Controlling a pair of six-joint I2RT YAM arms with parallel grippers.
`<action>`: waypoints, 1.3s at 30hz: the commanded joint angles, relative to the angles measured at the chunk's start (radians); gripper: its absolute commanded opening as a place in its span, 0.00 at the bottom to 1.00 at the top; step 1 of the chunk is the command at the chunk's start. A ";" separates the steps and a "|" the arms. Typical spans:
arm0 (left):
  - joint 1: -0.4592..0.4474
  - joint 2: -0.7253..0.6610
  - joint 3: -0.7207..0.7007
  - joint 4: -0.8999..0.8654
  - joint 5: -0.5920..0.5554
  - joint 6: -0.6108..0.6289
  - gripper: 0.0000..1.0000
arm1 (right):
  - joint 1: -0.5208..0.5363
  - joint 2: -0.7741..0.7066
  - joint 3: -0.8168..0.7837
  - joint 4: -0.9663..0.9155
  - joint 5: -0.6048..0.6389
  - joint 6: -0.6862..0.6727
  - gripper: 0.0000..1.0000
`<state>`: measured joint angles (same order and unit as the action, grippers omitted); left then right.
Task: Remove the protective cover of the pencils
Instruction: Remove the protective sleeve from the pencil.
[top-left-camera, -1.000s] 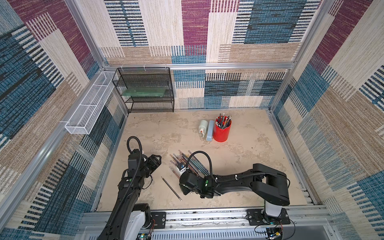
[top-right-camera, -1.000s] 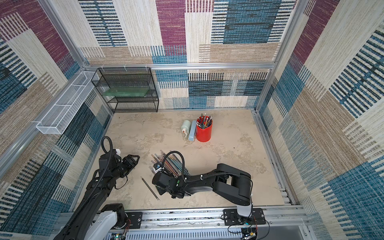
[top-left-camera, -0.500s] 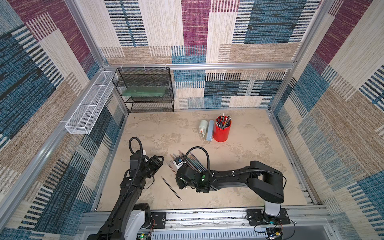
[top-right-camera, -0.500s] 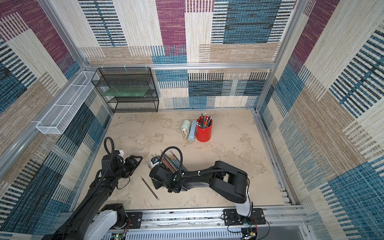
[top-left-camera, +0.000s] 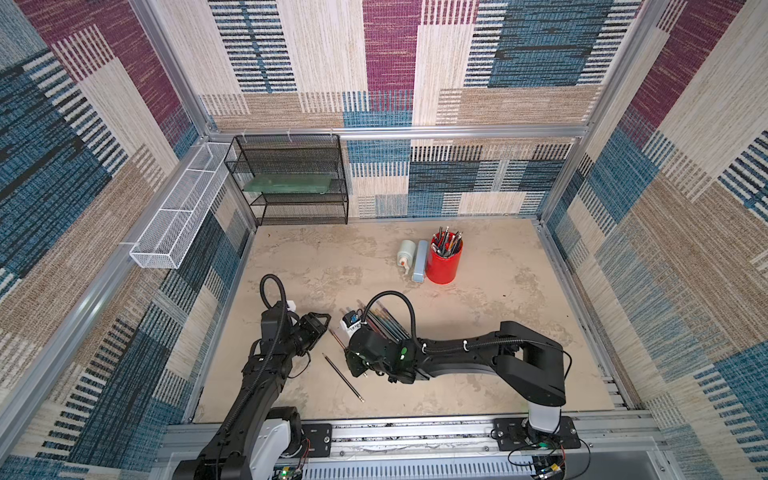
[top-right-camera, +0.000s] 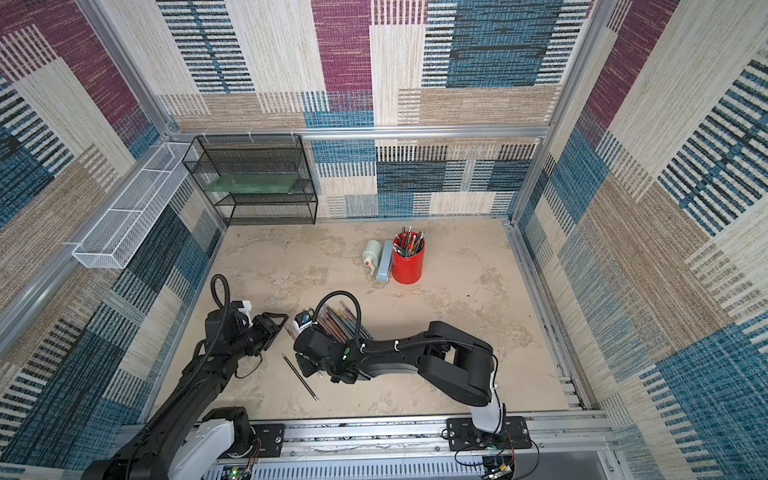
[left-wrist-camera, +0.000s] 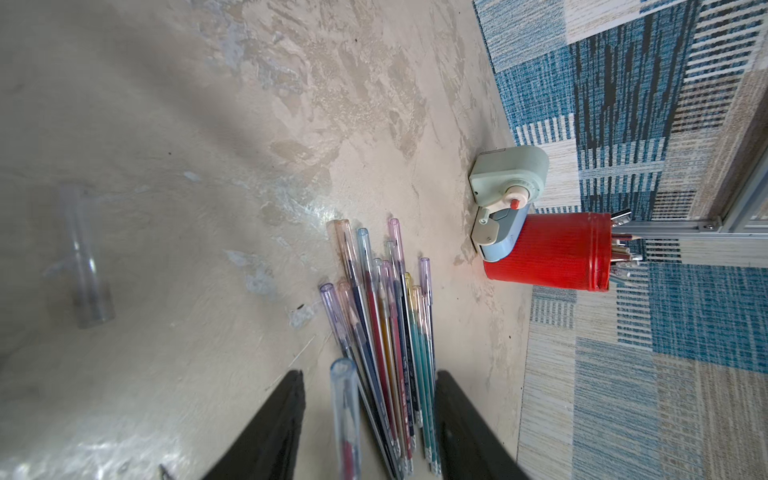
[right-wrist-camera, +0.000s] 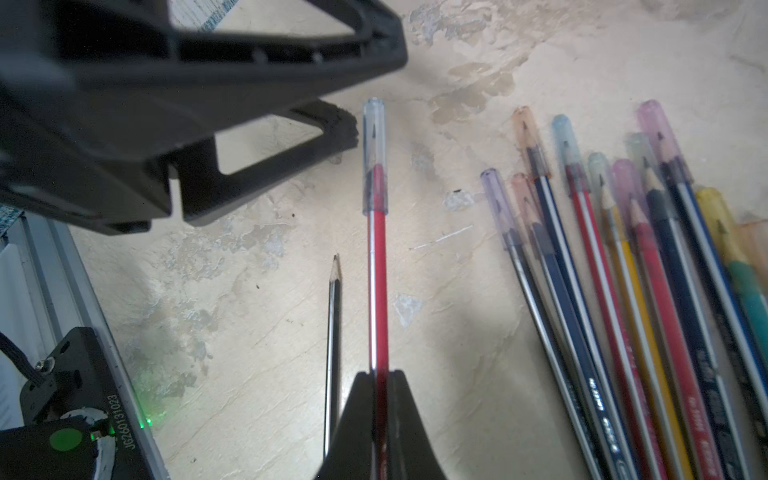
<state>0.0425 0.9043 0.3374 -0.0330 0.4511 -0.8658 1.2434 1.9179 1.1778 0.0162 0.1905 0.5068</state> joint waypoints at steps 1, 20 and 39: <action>0.000 0.020 0.002 0.053 0.025 -0.018 0.52 | -0.001 -0.009 0.004 0.037 0.005 -0.007 0.00; 0.000 0.079 0.020 0.087 0.057 -0.006 0.23 | -0.018 0.027 0.069 0.029 -0.009 -0.042 0.00; 0.000 0.090 0.054 0.030 0.028 0.016 0.00 | -0.017 0.017 0.041 0.051 -0.034 -0.041 0.00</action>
<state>0.0410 0.9943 0.3779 -0.0128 0.4953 -0.8604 1.2224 1.9438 1.2255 0.0662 0.1680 0.4625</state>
